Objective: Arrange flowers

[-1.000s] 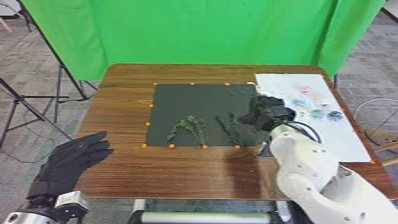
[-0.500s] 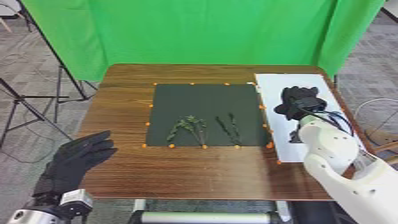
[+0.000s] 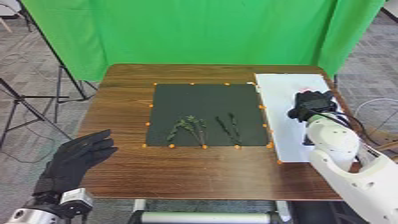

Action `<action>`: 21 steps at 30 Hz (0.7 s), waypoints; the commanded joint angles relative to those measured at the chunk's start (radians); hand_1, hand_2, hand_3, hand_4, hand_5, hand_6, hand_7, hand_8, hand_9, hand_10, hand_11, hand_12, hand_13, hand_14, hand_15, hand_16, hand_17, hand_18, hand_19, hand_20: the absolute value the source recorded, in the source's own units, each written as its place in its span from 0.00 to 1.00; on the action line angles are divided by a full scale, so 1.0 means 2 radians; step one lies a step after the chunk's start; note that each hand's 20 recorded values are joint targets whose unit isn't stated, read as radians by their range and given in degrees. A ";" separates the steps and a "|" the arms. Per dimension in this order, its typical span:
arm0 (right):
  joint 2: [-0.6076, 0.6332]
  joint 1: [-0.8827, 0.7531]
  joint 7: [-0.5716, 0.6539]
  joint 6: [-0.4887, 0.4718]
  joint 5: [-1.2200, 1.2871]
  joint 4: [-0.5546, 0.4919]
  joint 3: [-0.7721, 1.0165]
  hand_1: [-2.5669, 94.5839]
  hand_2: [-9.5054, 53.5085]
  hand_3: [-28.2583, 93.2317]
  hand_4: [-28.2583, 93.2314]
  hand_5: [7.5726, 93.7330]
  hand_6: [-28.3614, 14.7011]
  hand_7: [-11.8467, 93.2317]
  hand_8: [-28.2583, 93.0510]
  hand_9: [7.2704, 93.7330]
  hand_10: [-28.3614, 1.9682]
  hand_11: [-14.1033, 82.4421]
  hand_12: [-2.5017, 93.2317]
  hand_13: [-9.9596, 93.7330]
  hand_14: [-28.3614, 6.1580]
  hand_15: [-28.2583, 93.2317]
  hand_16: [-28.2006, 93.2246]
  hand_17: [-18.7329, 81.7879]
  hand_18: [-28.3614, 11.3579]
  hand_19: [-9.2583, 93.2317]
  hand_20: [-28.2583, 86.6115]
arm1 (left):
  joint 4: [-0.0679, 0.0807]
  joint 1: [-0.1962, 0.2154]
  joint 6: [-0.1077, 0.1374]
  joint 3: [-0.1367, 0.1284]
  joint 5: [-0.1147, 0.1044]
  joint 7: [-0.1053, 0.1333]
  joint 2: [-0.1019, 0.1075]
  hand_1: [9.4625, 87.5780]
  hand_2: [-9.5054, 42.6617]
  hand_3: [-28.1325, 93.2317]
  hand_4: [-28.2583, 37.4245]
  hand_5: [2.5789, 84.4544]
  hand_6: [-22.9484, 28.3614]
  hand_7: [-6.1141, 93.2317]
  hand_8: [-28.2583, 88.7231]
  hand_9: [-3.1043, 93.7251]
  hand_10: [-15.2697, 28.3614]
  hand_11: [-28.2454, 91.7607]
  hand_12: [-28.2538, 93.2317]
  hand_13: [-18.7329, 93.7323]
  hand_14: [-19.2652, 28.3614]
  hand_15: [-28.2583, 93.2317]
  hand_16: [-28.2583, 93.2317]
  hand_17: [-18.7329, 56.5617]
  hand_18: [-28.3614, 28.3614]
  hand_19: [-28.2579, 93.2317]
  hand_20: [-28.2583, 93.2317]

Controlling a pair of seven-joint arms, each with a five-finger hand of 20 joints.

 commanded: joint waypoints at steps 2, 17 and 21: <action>0.010 -0.014 0.007 0.000 -0.012 0.010 0.013 0.31 0.08 0.93 0.03 0.47 0.41 0.34 0.15 0.36 0.01 0.57 0.26 0.40 0.10 0.86 0.35 0.27 0.03 0.78 0.45 | 0.001 0.000 -0.006 -0.001 0.001 -0.001 0.000 0.22 0.31 0.91 0.21 0.51 0.72 0.19 0.17 0.43 0.85 0.52 0.31 0.42 1.00 0.70 0.13 0.12 0.89 0.71 0.35; 0.009 0.013 0.017 0.024 -0.015 0.034 -0.016 0.34 0.07 0.94 0.02 0.52 0.48 0.37 0.13 0.40 0.06 0.60 0.26 0.43 0.14 0.87 0.34 0.28 0.04 0.79 0.46 | 0.006 -0.003 -0.001 0.004 -0.009 0.016 0.022 0.21 0.32 0.91 0.21 0.51 0.71 0.19 0.17 0.43 0.85 0.52 0.31 0.42 1.00 0.70 0.13 0.12 0.89 0.71 0.35; 0.005 0.014 0.020 0.018 -0.013 0.040 -0.018 0.34 0.08 0.93 0.02 0.53 0.50 0.37 0.13 0.41 0.08 0.60 0.25 0.44 0.15 0.87 0.34 0.28 0.04 0.79 0.46 | 0.007 -0.002 -0.001 0.004 -0.010 0.018 0.023 0.21 0.31 0.91 0.21 0.51 0.71 0.19 0.17 0.43 0.85 0.52 0.31 0.42 1.00 0.70 0.13 0.12 0.89 0.71 0.35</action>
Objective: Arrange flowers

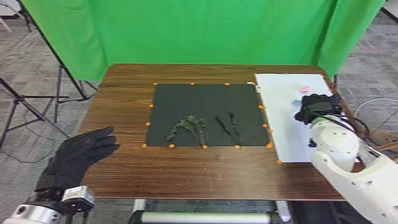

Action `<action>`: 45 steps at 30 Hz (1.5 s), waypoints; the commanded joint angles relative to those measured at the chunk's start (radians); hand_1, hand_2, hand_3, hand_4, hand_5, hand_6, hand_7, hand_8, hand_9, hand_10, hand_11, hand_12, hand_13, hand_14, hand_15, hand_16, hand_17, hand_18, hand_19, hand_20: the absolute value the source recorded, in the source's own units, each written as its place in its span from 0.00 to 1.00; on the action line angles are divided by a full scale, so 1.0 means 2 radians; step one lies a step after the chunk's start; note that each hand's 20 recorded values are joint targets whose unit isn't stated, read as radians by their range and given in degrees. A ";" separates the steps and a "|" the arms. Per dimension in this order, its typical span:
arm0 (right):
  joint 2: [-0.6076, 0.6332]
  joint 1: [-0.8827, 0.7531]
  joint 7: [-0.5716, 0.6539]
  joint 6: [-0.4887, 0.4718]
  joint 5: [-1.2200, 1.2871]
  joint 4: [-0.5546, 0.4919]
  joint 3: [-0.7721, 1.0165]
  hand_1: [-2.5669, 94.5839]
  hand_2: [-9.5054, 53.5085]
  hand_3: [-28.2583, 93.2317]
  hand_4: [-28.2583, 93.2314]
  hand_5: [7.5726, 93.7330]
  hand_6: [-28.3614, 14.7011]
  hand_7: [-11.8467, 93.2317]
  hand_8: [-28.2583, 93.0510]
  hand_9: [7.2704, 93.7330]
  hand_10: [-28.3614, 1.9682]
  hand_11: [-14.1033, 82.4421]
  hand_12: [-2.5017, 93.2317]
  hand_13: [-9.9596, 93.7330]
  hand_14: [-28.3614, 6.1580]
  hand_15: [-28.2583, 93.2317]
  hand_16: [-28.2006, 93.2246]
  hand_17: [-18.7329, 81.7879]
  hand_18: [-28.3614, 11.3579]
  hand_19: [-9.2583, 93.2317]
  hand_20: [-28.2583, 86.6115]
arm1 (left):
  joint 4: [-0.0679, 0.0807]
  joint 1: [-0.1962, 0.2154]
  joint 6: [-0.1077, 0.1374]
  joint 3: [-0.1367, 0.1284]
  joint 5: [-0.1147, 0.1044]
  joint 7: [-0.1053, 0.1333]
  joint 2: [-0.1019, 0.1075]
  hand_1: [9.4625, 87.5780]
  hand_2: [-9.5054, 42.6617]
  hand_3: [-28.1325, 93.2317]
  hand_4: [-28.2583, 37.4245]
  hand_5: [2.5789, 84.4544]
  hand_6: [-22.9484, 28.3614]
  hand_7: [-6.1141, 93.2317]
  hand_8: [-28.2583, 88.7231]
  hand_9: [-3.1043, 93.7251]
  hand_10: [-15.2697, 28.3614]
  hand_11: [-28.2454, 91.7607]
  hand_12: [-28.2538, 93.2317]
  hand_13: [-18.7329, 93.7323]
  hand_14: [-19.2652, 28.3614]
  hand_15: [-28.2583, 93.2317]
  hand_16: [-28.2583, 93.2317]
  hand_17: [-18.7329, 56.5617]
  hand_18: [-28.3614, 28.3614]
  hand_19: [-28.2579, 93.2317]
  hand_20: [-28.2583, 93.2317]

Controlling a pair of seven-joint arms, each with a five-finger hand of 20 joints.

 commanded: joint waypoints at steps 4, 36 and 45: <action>-0.010 0.003 0.008 -0.003 -0.006 0.014 -0.002 0.35 0.08 0.93 0.02 0.54 0.52 0.37 0.12 0.42 0.11 0.60 0.25 0.45 0.16 0.86 0.34 0.28 0.04 0.79 0.46 | 0.003 0.007 0.004 0.001 -0.011 0.011 0.009 0.21 0.31 0.91 0.21 0.51 0.71 0.19 0.17 0.43 0.85 0.52 0.31 0.42 1.00 0.70 0.13 0.12 0.89 0.71 0.35; -0.006 0.018 0.002 0.100 -0.055 0.025 -0.045 0.55 0.08 0.84 0.00 0.82 0.68 0.40 0.25 0.81 0.63 0.48 0.41 0.65 0.54 0.80 0.48 0.37 0.13 0.84 0.46 | 0.003 0.017 0.010 0.002 -0.019 0.023 0.013 0.21 0.31 0.91 0.20 0.51 0.71 0.19 0.17 0.43 0.85 0.53 0.31 0.42 1.00 0.70 0.13 0.12 0.88 0.71 0.36; -0.018 0.061 -0.068 0.146 -0.032 -0.041 -0.085 0.54 0.08 0.86 0.00 0.83 0.68 0.39 0.27 0.82 0.63 0.48 0.42 0.65 0.53 0.81 0.48 0.38 0.13 0.84 0.47 | -0.004 0.050 0.018 -0.021 -0.027 0.035 0.009 0.21 0.31 0.91 0.20 0.51 0.71 0.20 0.17 0.43 0.85 0.53 0.31 0.42 1.00 0.70 0.13 0.12 0.88 0.71 0.36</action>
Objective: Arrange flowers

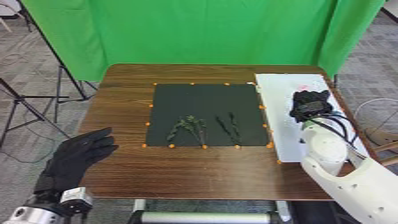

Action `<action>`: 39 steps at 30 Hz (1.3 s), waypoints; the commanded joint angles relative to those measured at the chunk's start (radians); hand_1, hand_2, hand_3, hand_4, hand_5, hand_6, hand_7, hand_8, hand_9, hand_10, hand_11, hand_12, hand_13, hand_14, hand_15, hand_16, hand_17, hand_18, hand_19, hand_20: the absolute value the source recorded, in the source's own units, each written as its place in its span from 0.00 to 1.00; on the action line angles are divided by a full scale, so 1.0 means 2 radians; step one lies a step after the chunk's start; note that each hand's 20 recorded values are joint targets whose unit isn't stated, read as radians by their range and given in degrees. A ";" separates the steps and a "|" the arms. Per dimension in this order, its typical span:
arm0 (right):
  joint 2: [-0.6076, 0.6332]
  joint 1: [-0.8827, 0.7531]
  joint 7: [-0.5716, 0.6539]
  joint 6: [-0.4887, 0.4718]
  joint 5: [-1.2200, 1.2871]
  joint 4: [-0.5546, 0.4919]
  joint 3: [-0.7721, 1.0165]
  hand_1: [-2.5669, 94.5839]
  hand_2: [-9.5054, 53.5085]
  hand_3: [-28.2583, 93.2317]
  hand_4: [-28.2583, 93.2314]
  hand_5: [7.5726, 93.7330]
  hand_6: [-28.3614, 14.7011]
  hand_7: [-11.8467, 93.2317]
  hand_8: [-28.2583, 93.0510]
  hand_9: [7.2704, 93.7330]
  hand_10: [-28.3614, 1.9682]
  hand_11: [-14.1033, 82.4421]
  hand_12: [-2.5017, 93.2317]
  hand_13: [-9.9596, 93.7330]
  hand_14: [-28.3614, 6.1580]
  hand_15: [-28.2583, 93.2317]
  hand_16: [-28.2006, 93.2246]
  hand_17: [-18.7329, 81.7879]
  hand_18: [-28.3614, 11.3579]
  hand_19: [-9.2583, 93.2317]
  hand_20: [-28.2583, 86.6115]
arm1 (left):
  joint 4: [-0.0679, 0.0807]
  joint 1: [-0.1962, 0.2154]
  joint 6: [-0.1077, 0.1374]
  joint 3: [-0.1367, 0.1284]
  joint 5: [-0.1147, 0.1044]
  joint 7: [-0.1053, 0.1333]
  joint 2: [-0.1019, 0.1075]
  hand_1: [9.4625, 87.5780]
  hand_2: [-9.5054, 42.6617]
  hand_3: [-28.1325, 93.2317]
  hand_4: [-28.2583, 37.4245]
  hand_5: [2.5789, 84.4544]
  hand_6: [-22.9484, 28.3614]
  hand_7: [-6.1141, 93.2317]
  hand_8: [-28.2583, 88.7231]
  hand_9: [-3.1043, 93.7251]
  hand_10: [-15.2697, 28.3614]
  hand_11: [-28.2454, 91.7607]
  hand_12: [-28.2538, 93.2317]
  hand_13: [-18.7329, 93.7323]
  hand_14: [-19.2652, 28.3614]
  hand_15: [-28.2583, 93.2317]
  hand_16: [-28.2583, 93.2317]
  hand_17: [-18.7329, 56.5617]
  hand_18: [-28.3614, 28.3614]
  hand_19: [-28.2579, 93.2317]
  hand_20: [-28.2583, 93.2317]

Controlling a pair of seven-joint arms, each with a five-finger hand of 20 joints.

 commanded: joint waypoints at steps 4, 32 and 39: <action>-0.041 0.073 -0.110 0.026 0.041 -0.075 -0.062 0.54 0.08 0.86 0.00 0.83 0.68 0.39 0.27 0.82 0.63 0.49 0.43 0.65 0.54 0.82 0.49 0.37 0.15 0.84 0.47 | -0.006 0.041 0.013 -0.026 -0.010 0.007 -0.018 0.21 0.31 0.91 0.20 0.51 0.71 0.20 0.17 0.42 0.84 0.53 0.31 0.41 1.00 0.70 0.13 0.12 0.88 0.71 0.36; -0.274 0.102 -0.182 -0.020 0.013 0.020 -0.174 0.52 0.07 0.87 0.00 0.82 0.71 0.42 0.26 0.81 0.64 0.51 0.42 0.65 0.55 0.82 0.50 0.36 0.18 0.81 0.48 | 0.009 -0.020 -0.031 -0.018 0.032 -0.045 -0.075 0.20 0.28 0.93 0.20 0.50 0.69 0.21 0.17 0.39 0.81 0.55 0.30 0.39 0.95 0.70 0.13 0.13 0.87 0.70 0.36; -0.303 0.091 -0.160 -0.030 0.018 0.036 -0.167 0.51 0.07 0.87 0.00 0.82 0.73 0.41 0.23 0.79 0.65 0.53 0.42 0.63 0.51 0.82 0.49 0.35 0.17 0.79 0.48 | 0.014 -0.041 -0.041 -0.016 0.039 -0.056 -0.076 0.20 0.28 0.93 0.19 0.50 0.69 0.22 0.16 0.38 0.80 0.56 0.29 0.39 0.94 0.70 0.13 0.13 0.86 0.70 0.36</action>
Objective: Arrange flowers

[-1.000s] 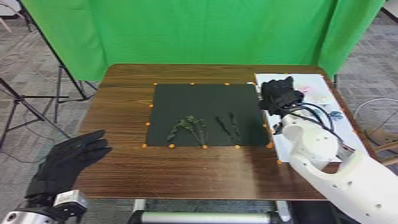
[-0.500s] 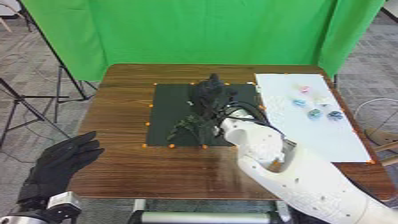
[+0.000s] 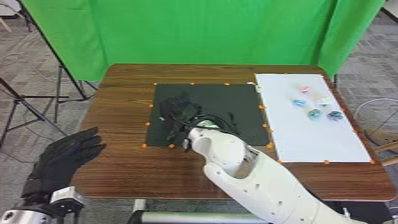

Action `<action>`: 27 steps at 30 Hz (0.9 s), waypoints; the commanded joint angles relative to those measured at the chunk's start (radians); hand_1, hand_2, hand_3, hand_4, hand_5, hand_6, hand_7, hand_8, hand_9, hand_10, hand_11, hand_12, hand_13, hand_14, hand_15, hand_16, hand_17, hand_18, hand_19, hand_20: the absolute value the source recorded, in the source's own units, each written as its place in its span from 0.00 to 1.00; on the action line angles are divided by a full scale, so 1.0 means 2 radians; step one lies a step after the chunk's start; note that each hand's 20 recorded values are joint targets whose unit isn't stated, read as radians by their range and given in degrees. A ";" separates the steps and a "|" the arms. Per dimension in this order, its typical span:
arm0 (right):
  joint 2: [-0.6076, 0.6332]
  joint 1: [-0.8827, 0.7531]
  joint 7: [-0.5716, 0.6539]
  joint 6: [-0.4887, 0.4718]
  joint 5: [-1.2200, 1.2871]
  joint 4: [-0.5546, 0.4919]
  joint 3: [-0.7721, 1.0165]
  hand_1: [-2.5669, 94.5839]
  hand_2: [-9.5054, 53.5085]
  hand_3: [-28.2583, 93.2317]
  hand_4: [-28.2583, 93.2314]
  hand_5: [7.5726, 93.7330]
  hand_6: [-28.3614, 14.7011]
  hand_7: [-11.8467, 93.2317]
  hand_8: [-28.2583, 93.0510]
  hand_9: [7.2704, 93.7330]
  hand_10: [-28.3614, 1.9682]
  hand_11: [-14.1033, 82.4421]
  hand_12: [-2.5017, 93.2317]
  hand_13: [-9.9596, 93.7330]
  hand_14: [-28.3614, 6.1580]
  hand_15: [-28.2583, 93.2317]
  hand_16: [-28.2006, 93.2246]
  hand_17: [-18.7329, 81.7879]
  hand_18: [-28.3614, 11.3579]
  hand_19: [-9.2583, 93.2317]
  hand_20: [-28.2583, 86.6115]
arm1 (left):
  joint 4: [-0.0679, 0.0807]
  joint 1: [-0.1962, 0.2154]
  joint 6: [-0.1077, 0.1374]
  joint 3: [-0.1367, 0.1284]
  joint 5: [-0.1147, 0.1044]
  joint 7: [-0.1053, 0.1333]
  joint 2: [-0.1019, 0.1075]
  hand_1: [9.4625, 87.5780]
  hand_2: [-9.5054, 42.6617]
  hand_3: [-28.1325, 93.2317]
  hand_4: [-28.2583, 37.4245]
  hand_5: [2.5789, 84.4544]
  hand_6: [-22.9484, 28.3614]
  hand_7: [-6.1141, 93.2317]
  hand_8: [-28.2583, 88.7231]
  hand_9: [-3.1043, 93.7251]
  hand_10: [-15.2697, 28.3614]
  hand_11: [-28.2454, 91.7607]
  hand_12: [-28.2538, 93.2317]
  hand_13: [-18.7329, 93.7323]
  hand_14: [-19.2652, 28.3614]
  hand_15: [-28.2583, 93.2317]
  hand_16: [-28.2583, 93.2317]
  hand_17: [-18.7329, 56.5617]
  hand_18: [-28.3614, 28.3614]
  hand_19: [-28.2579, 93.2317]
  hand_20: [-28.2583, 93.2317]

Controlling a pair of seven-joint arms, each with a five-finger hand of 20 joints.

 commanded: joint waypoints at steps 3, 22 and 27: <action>-0.039 -0.012 0.038 -0.015 0.004 0.017 0.004 0.51 0.07 0.87 0.00 0.82 0.74 0.41 0.23 0.79 0.65 0.54 0.42 0.63 0.50 0.83 0.49 0.34 0.17 0.79 0.48 | 0.008 -0.028 -0.021 0.007 0.011 -0.017 -0.001 0.20 0.28 0.93 0.18 0.50 0.69 0.22 0.16 0.38 0.80 0.56 0.29 0.39 0.95 0.70 0.13 0.13 0.86 0.70 0.36; -0.052 -0.040 0.038 -0.049 -0.052 0.025 0.013 0.49 0.06 0.86 0.00 0.81 0.73 0.40 0.21 0.74 0.61 0.58 0.40 0.59 0.45 0.85 0.45 0.32 0.15 0.78 0.48 | 0.018 -0.052 -0.024 0.020 0.008 -0.018 0.009 0.22 0.31 0.91 0.20 0.51 0.71 0.20 0.17 0.42 0.84 0.54 0.30 0.41 0.99 0.70 0.13 0.13 0.88 0.70 0.37; -0.042 -0.018 0.056 -0.018 -0.073 0.022 -0.017 0.48 0.04 0.86 0.00 0.81 0.73 0.40 0.21 0.73 0.59 0.60 0.38 0.59 0.43 0.85 0.44 0.31 0.12 0.78 0.49 | 0.016 -0.046 -0.020 0.019 0.007 -0.014 0.009 0.22 0.32 0.90 0.20 0.51 0.71 0.20 0.17 0.42 0.84 0.54 0.30 0.41 1.00 0.70 0.13 0.13 0.88 0.70 0.37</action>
